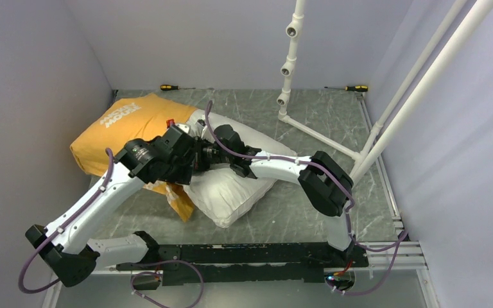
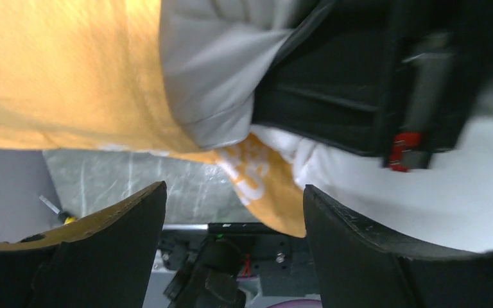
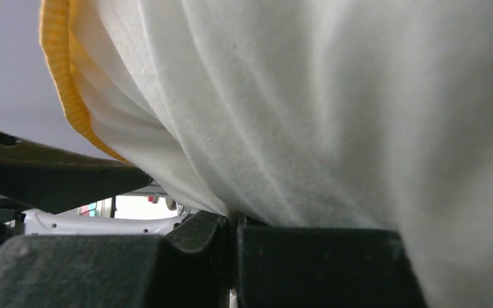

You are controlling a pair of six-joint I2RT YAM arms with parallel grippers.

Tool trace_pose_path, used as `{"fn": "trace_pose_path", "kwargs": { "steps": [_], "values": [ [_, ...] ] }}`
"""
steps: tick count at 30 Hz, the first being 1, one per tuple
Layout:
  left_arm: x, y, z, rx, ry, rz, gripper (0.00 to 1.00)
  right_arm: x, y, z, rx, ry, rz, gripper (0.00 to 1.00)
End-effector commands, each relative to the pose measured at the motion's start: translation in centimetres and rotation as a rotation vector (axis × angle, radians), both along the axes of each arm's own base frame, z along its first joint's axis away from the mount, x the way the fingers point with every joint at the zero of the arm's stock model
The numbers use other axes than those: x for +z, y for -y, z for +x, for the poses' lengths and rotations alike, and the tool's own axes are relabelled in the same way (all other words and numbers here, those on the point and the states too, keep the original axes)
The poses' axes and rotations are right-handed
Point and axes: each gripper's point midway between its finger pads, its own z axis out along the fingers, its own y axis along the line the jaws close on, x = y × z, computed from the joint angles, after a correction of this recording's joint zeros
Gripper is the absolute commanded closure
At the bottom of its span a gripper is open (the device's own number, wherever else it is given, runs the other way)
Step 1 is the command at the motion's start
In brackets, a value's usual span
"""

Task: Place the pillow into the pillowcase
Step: Stuff the pillow into the pillowcase.

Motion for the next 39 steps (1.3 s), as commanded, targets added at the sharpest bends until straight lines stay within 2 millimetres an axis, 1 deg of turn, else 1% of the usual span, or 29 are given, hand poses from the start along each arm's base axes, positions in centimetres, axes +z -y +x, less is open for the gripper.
{"fn": "trace_pose_path", "kwargs": {
  "steps": [1,3,4,7,9,11,12,15,17,18,19,20,22,24,25,29,33,36,39],
  "values": [
    [-0.8,-3.4,-1.1,0.101,-0.005,0.12,0.17,0.1,0.2,2.3,-0.101,-0.012,0.013,1.0],
    [-1.8,-3.4,-0.8,0.106,-0.019,0.107,0.17,0.1,0.2,2.2,-0.099,-0.015,0.014,1.0],
    [-2.2,-3.1,-0.3,0.098,-0.02,0.087,0.18,0.1,0.3,2.2,-0.099,-0.016,0.016,1.0],
    [-3.5,-4.0,0.7,0.147,-0.065,0.064,0.23,0.2,0.5,2.1,-0.098,-0.014,0.015,1.0],
    [-4.2,-4.5,1.8,0.164,-0.072,0.05,0.25,0.2,0.6,2.0,-0.099,-0.01,0.009,1.0],
    [-4.9,-5.1,3.0,0.177,-0.066,0.039,0.3,0.2,0.7,2.1,-0.1,-0.011,0.009,1.0],
    [-5.1,-5.3,3.4,0.184,-0.065,0.038,0.38,0.2,0.7,2.0,-0.098,-0.012,0.012,1.0],
    [-5.5,-5.8,5.0,0.205,-0.03,0.038,0.53,0.2,0.6,1.9,-0.089,-0.018,0.018,1.0],
    [-5.5,-6.3,6.0,0.223,-0.001,0.04,0.73,0.2,0.6,1.8,-0.085,-0.017,0.017,1.0],
    [-5.2,-6.4,6.4,0.228,0.011,0.035,0.88,0.1,0.7,1.8,-0.084,-0.017,0.011,1.0],
    [-4.8,-6.4,6.6,0.231,0.02,0.032,1.0,0.1,0.8,1.8,-0.085,-0.015,0.007,1.0],
    [-3.9,-6.2,6.7,0.223,0.034,0.015,1.0,0.0,0.8,1.7,-0.084,-0.015,0.001,1.0],
    [-2.9,-5.5,6.4,0.186,0.033,-0.018,1.0,0.1,0.9,1.7,-0.087,-0.011,-0.003,1.0],
    [-1.8,-4.9,5.7,0.146,0.026,-0.057,1.0,0.2,0.9,1.8,-0.086,-0.009,-0.002,1.0],
    [-1.0,-4.4,5.1,0.117,0.027,-0.087,1.0,0.4,0.8,1.8,-0.085,-0.009,0.002,1.0],
    [0.3,-2.4,2.2,0.005,-0.019,-0.204,1.0,1.1,0.3,1.9,-0.071,-0.008,0.021,1.0],
    [2.0,-0.9,0.1,-0.086,-0.013,-0.301,1.0,1.3,0.1,1.8,-0.063,-0.013,0.029,1.0],
    [3.6,0.3,-0.6,-0.179,0.009,-0.356,1.0,1.7,-0.1,1.7,-0.044,-0.008,0.054,1.0],
    [5.3,1.9,-0.8,-0.283,0.026,-0.413,1.0,2.7,-0.5,1.0,0.004,0.012,0.103,1.0]
  ]
}}
